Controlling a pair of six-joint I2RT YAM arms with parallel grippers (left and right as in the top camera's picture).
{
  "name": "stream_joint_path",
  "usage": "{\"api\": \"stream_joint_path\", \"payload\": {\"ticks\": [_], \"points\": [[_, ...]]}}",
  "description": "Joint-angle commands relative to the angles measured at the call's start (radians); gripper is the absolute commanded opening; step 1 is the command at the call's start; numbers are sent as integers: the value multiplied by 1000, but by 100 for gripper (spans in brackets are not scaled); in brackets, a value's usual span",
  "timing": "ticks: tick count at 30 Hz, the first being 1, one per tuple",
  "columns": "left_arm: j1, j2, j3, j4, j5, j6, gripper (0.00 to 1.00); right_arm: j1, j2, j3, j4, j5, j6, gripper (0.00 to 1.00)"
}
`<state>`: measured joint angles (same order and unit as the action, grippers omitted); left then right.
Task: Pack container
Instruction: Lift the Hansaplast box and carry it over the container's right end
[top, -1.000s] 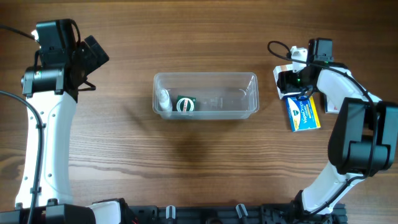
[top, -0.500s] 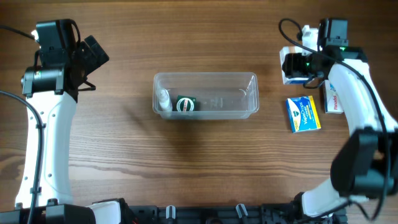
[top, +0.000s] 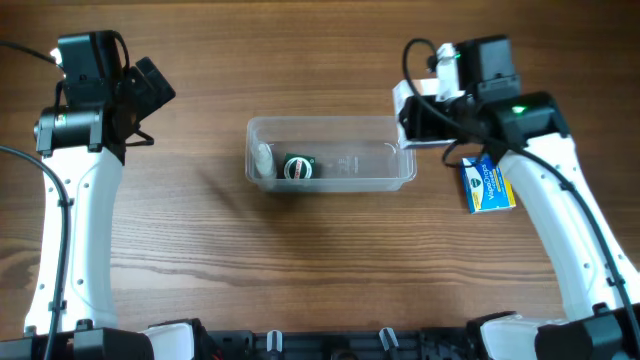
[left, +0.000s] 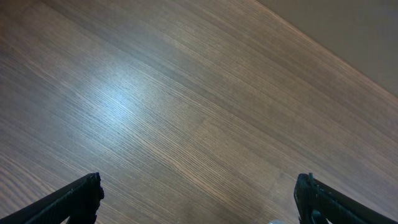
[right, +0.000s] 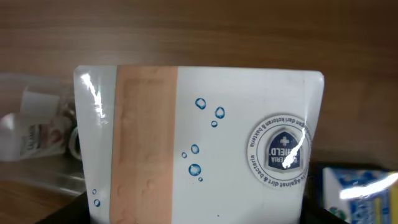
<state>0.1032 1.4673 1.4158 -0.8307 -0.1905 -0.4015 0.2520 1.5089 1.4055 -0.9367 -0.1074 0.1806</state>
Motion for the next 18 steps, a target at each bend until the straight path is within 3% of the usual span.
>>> {"api": "stream_joint_path", "payload": {"ticks": [1, 18], "points": [[4, -2, 11, 0, -13, 5, 100, 56, 10, -15, -6, 2, 164, 72], [4, -2, 11, 0, -13, 5, 100, 198, 93, -29, -43, 111, 246, 71]]}}
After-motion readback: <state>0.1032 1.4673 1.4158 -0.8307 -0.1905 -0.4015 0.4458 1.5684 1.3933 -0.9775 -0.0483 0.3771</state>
